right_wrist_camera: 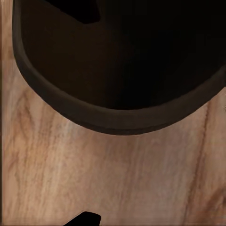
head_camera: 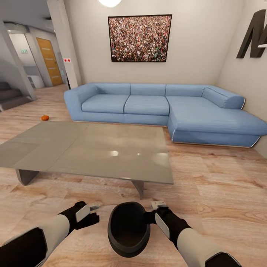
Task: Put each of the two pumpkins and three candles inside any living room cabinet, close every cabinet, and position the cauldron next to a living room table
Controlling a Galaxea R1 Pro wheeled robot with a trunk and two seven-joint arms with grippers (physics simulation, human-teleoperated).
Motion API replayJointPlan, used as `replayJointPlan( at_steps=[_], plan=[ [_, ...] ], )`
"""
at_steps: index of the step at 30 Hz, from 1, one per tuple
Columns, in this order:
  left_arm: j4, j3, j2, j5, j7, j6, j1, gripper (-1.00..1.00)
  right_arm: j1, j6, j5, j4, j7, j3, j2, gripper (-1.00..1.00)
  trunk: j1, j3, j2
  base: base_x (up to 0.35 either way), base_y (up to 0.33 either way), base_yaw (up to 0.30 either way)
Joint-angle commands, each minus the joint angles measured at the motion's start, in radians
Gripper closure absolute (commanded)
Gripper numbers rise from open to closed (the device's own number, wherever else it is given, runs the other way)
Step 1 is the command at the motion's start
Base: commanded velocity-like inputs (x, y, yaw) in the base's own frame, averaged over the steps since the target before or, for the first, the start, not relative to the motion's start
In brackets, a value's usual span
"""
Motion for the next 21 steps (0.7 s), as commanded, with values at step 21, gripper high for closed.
replayJointPlan(
  at_steps=[21],
  plan=[
    [0.122, 0.001, 0.032, 0.000, -0.067, -0.307, 0.425, -1.00, 0.201, -0.369, 0.085, 0.351, 0.004, 0.002, -0.059, -1.00, -0.081, 0.066, 0.147, 0.000, 0.000, 0.000]
  ],
)
